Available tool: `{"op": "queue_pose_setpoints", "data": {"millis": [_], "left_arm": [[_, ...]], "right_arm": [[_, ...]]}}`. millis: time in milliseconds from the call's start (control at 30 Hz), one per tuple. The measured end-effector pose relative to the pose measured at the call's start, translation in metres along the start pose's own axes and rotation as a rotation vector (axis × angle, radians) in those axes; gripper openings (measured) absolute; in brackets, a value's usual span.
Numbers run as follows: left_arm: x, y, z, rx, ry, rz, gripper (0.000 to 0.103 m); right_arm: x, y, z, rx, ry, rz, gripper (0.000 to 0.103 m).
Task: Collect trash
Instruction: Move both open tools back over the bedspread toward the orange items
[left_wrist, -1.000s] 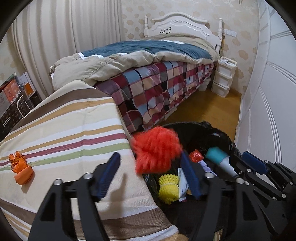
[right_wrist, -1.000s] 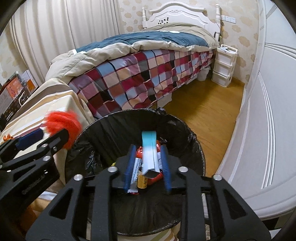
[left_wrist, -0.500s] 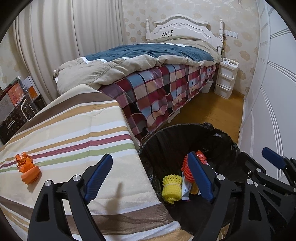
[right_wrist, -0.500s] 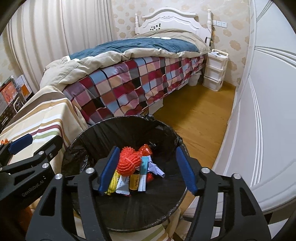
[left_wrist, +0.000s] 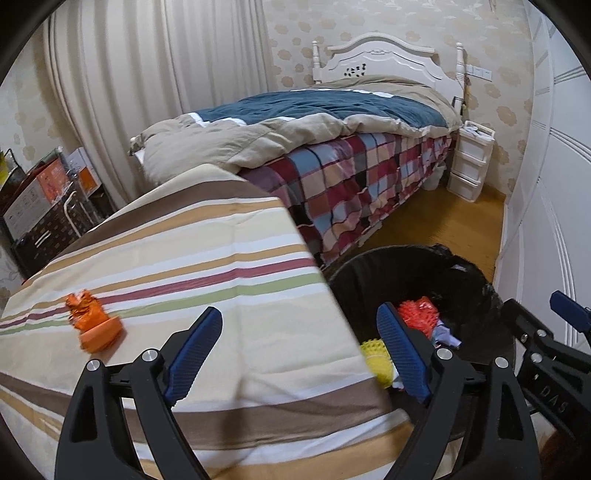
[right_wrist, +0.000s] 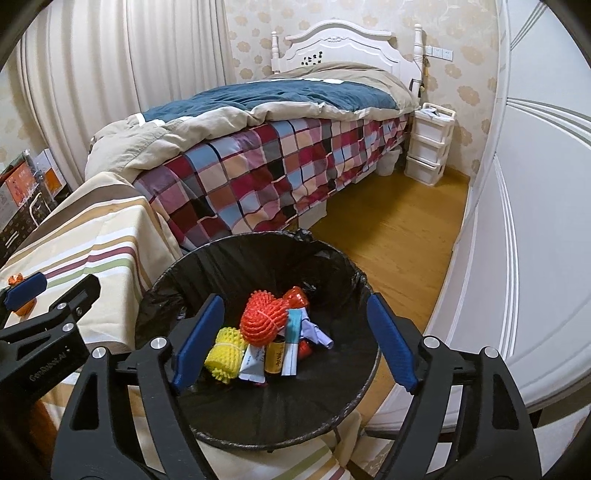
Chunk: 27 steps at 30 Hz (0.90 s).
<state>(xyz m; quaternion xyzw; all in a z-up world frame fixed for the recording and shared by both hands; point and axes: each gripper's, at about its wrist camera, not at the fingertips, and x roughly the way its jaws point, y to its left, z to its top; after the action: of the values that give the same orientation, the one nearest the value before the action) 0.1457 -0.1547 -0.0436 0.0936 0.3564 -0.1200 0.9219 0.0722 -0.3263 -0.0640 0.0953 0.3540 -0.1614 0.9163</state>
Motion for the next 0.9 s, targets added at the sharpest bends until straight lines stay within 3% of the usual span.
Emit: {"op": "queue_pose_setpoints", "data": {"millis": [500,900], "left_arm": [[-0.023,0.077,-0.029,-0.101,0.017,0.102,0.085],[-0.048,0.174,-0.064,-0.216,0.037,0.226,0.085]], "right_arm": [[-0.012,0.064,-0.012,-0.092,0.012,0.096,0.082],[-0.021,0.160,-0.023,-0.237,0.036,0.232,0.082]]}}
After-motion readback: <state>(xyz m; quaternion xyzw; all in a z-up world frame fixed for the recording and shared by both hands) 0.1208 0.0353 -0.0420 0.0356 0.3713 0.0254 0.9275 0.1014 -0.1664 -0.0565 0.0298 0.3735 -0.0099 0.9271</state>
